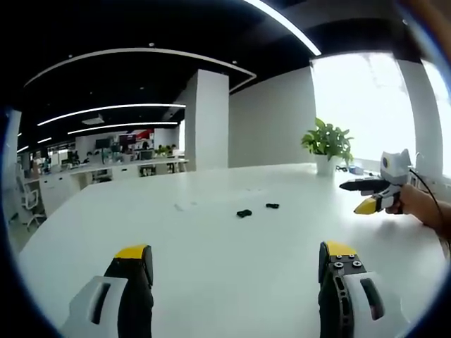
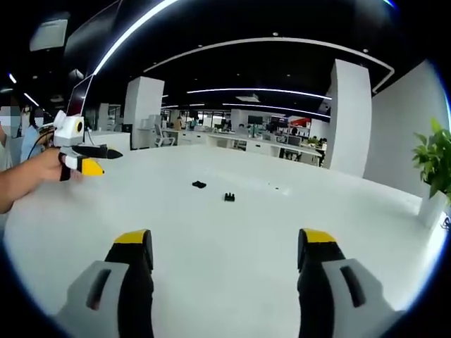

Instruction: Snap the two parts of the plastic buckle together until the buckle closes and remains connected.

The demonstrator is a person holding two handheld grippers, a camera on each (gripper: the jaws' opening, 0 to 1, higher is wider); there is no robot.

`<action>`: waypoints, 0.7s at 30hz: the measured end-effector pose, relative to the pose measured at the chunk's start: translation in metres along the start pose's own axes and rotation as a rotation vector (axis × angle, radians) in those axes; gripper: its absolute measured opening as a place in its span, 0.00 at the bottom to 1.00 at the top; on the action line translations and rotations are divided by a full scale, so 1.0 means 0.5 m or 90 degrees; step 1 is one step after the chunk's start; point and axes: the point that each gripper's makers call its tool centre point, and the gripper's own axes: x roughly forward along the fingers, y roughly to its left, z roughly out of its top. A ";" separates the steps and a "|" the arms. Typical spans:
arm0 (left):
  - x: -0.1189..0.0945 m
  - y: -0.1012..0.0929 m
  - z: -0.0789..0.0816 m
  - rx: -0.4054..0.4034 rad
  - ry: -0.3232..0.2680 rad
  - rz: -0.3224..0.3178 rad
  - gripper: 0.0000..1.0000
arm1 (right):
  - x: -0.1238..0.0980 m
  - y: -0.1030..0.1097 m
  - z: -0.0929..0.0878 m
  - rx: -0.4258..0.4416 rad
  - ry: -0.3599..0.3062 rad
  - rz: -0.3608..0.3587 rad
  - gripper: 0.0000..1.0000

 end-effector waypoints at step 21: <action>0.006 -0.014 -0.012 -0.009 0.018 -0.019 0.99 | 0.001 0.030 -0.007 0.029 0.017 0.041 1.00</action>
